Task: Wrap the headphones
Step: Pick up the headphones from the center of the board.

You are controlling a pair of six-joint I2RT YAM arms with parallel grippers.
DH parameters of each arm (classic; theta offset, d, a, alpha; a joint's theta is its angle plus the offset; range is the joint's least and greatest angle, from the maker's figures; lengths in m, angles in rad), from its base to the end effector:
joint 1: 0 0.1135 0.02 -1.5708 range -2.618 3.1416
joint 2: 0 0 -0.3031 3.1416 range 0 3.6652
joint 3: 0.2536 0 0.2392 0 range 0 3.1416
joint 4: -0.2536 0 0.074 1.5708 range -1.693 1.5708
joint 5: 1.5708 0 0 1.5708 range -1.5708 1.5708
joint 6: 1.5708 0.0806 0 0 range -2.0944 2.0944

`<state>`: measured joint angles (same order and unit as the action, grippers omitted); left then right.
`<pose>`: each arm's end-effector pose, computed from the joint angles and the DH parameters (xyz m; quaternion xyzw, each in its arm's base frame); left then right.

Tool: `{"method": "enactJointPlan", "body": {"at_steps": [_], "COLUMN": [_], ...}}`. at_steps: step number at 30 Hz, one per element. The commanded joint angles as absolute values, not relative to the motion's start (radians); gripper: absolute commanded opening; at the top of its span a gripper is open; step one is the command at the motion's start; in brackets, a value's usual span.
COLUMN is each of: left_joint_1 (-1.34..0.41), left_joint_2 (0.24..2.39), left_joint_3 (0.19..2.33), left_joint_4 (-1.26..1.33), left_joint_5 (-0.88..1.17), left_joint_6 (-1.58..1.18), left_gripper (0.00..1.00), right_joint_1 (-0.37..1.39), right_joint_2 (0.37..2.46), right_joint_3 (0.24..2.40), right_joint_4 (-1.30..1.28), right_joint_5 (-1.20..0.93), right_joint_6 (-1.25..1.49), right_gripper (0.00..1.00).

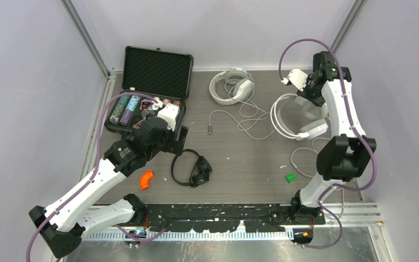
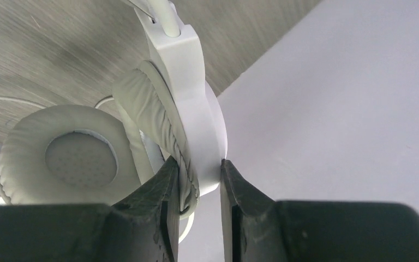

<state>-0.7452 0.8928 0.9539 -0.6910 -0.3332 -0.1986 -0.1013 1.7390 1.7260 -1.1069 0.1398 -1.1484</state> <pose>0.1492 -0.1018 0.3351 0.1649 0.8667 -0.0715 0.4653 0.3670 -0.0486 0.3309 -0.4726 0.8499 -0.1857 0.1410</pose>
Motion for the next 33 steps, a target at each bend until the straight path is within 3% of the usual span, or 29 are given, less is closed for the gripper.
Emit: {"method": "enactJointPlan", "body": {"at_steps": [1,9,15,22,33], "left_joint_1": [-0.747,-0.747,-0.747,-0.747,-0.759], "left_joint_2": [0.953,1.068,1.151,1.3,1.5], "left_joint_3": [1.138,1.363,1.419,1.485,1.592], "left_joint_4": [-0.725,-0.621,-0.556,-0.547,-0.606], "left_joint_5": [-0.262,-0.054,-0.073,-0.091,-0.201], "left_joint_6": [-0.319,-0.448,-0.507,-0.498,-0.389], "left_gripper": [0.97,0.95,0.93,0.93,0.91], "right_joint_1": [-0.028,0.166,0.279,0.448,0.539], "right_joint_2": [1.588,1.542,1.519,1.417,1.382], "right_joint_3": [1.708,1.675,1.694,1.553,1.473], "right_joint_4": [-1.046,-1.008,-1.002,-0.885,-0.813], "right_joint_5": [0.129,0.152,0.112,0.113,0.203], "right_joint_6": [-1.064,-0.859,-0.633,-0.41,-0.219], "right_gripper": [0.03,0.04,0.06,0.08,0.08]}}
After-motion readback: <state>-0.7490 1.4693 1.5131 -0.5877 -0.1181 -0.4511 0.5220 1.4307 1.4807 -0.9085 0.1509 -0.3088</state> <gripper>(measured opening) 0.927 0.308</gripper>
